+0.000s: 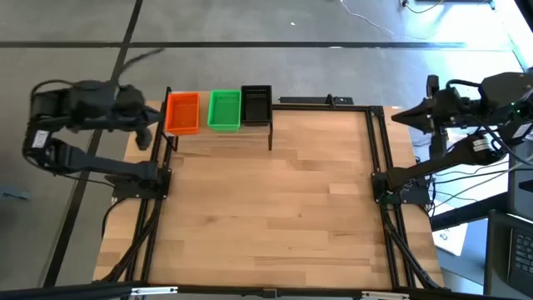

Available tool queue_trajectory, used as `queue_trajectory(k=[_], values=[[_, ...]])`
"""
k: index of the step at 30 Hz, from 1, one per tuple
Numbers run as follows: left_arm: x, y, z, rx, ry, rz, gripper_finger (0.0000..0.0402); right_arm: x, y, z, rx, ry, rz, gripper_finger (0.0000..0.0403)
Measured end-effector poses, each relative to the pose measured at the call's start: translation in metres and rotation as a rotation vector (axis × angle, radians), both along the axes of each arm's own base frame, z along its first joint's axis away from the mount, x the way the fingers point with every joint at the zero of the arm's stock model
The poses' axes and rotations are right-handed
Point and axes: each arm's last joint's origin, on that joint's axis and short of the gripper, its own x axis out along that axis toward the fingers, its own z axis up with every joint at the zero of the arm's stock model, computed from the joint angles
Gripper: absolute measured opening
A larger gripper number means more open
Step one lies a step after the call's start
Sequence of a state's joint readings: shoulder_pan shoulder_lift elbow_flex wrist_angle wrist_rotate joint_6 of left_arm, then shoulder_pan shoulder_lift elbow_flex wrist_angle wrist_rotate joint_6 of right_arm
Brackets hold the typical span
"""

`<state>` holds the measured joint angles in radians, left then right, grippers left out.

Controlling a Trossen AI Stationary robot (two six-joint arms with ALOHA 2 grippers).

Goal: Stack baskets on shelf by color
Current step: Return to Home Position

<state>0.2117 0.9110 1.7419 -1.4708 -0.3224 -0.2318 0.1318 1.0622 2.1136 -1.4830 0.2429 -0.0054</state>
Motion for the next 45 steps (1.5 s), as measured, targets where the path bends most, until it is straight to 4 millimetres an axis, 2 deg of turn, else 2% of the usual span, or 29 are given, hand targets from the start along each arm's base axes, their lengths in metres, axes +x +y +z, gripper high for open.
queue_trajectory(k=[8,19,23,38,45], values=[[-0.040,-0.010,-0.009,0.057,-0.237,-0.055,0.0000,-0.026,-0.003,-0.039,0.034,-0.140,0.024,0.0000],[-0.081,-0.019,-0.053,0.133,-0.490,-0.079,0.0000,-0.054,-0.006,-0.105,0.137,-0.324,0.007,0.0000],[-0.090,-0.020,-0.067,0.158,-0.580,-0.082,0.0000,-0.063,-0.007,-0.123,0.148,-0.391,0.014,0.0000],[-0.111,-0.025,-0.111,0.220,-0.726,-0.087,0.0000,-0.105,-0.013,-0.179,0.164,-0.605,0.025,0.0000],[-0.108,-0.024,-0.123,0.233,-0.732,-0.090,0.0000,-0.105,-0.013,-0.182,0.137,-0.561,0.034,0.0000]])
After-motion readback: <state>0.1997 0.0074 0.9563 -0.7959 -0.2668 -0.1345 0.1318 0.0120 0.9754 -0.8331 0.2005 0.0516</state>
